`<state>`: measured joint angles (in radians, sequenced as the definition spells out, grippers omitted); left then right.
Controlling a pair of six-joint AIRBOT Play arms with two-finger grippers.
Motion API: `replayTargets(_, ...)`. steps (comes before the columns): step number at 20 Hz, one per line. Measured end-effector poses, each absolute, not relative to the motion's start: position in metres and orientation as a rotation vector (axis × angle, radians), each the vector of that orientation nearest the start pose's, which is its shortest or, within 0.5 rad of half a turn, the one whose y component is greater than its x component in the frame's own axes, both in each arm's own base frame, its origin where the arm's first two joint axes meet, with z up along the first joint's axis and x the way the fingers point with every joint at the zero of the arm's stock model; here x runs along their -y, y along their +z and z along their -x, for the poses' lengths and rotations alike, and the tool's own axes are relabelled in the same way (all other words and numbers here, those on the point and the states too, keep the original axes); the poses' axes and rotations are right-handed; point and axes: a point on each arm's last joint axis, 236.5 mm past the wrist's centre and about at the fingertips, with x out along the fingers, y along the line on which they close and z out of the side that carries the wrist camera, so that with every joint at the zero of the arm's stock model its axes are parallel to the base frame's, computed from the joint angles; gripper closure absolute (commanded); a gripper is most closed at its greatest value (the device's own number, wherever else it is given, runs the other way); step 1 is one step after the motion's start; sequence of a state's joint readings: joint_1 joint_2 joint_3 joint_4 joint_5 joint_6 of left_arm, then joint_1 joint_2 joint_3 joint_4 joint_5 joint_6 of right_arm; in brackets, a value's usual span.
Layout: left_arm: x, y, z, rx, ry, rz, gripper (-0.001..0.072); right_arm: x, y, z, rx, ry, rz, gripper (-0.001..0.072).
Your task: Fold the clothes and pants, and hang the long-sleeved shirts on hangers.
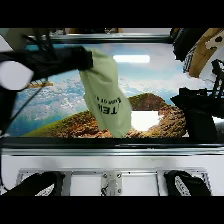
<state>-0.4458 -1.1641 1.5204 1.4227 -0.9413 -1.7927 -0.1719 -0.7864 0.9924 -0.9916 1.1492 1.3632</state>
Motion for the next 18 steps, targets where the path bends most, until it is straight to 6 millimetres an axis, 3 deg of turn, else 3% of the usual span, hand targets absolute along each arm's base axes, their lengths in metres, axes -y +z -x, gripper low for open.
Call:
replayTargets(1, 0.216, 0.199, -0.414, -0.747, -0.404, 0.204, 0.0695, -0.060, 0.145, -0.329, -0.855, 0.296, -0.361, 0.0063)
replayTargets(4, 0.182, 0.090, -0.424, -0.985, -0.263, 0.231, 0.0695, -0.063, 0.109, -0.332, -0.976, 0.297, -0.390, 0.0084)
replayTargets(6, 0.159, 0.041, -0.421, -1.101, -0.189, 0.255, 0.0695, -0.078, 0.071, -0.329, -1.095, 0.322, -0.408, 0.0215)
replayTargets(7, 0.148, 0.025, -0.418, -1.142, -0.156, 0.273, 0.0695, -0.089, 0.050, -0.325, -1.163, 0.337, -0.416, 0.0215)
replayTargets(9, 0.130, 0.006, -0.415, -1.192, -0.108, 0.292, 0.0695, -0.115, 0.010, -0.318, -1.284, 0.367, -0.415, 0.0215)
replayTargets(13, 0.111, -0.010, -0.408, -1.248, -0.067, 0.304, 0.0695, -0.170, -0.056, -0.305, -1.450, 0.381, -0.403, 0.0215)
replayTargets(18, 0.106, -0.015, -0.404, -1.270, -0.070, 0.287, 0.0695, -0.214, -0.100, -0.306, -1.479, 0.337, -0.430, 0.0223)
